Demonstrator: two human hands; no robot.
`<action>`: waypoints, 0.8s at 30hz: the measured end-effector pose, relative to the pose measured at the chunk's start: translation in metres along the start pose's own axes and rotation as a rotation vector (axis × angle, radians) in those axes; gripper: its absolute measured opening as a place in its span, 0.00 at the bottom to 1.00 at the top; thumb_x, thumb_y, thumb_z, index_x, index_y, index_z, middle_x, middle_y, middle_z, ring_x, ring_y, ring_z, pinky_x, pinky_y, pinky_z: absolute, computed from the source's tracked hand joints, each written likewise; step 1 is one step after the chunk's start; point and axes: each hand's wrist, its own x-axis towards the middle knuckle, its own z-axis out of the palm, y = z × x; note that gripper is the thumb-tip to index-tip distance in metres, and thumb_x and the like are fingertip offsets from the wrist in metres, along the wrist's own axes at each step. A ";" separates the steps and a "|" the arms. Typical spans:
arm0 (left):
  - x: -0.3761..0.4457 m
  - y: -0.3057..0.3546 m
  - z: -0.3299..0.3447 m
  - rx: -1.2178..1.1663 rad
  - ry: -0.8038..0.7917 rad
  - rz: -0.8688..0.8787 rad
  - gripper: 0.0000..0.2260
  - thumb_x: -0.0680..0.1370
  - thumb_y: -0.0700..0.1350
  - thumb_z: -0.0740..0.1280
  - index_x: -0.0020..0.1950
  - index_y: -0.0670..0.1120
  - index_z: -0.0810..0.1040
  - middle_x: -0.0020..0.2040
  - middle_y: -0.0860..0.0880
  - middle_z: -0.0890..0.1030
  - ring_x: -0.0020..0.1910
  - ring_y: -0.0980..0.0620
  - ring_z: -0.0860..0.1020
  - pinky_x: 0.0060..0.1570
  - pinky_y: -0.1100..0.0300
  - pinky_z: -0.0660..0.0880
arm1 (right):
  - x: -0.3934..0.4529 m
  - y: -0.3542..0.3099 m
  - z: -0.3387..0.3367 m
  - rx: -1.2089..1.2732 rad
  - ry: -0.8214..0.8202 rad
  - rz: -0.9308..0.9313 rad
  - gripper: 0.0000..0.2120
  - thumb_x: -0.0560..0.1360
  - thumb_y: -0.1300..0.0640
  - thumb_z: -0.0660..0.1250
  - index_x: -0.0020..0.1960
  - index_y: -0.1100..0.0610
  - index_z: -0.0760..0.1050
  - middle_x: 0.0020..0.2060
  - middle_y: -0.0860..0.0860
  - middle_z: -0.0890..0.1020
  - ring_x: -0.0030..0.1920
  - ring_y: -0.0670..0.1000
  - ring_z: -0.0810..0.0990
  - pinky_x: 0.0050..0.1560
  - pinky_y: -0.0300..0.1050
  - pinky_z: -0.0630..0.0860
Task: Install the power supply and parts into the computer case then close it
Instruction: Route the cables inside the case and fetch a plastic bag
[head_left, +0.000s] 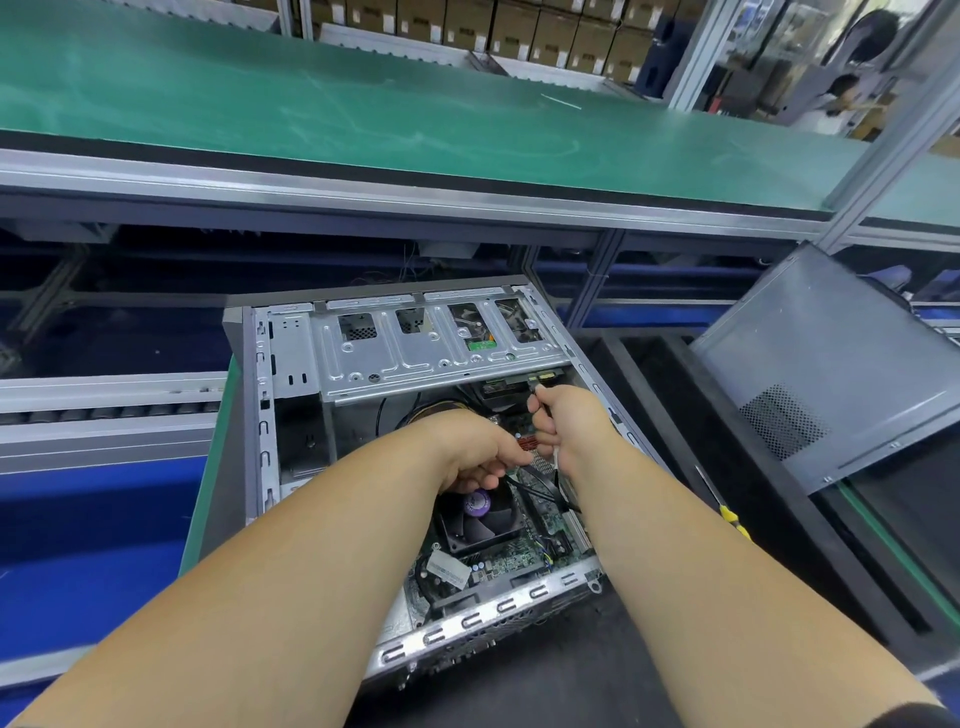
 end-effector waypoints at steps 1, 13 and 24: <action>0.000 0.000 0.000 0.003 0.003 0.011 0.11 0.76 0.47 0.71 0.37 0.46 0.73 0.29 0.52 0.71 0.24 0.58 0.69 0.28 0.66 0.65 | 0.000 0.000 0.000 0.001 0.007 0.003 0.17 0.84 0.54 0.54 0.37 0.57 0.67 0.18 0.48 0.61 0.19 0.46 0.53 0.28 0.42 0.52; 0.000 0.000 0.002 0.025 0.026 0.088 0.11 0.76 0.46 0.71 0.37 0.45 0.73 0.33 0.50 0.73 0.27 0.57 0.71 0.27 0.67 0.66 | 0.002 -0.002 0.005 -0.031 0.068 0.001 0.20 0.84 0.53 0.56 0.34 0.56 0.66 0.22 0.50 0.60 0.22 0.49 0.54 0.27 0.43 0.56; -0.001 -0.001 0.003 0.019 0.045 0.109 0.10 0.76 0.45 0.72 0.38 0.46 0.73 0.34 0.50 0.74 0.28 0.56 0.72 0.30 0.65 0.67 | 0.002 -0.001 0.006 -0.022 0.037 -0.052 0.19 0.84 0.55 0.54 0.35 0.57 0.65 0.19 0.48 0.59 0.18 0.46 0.54 0.27 0.41 0.54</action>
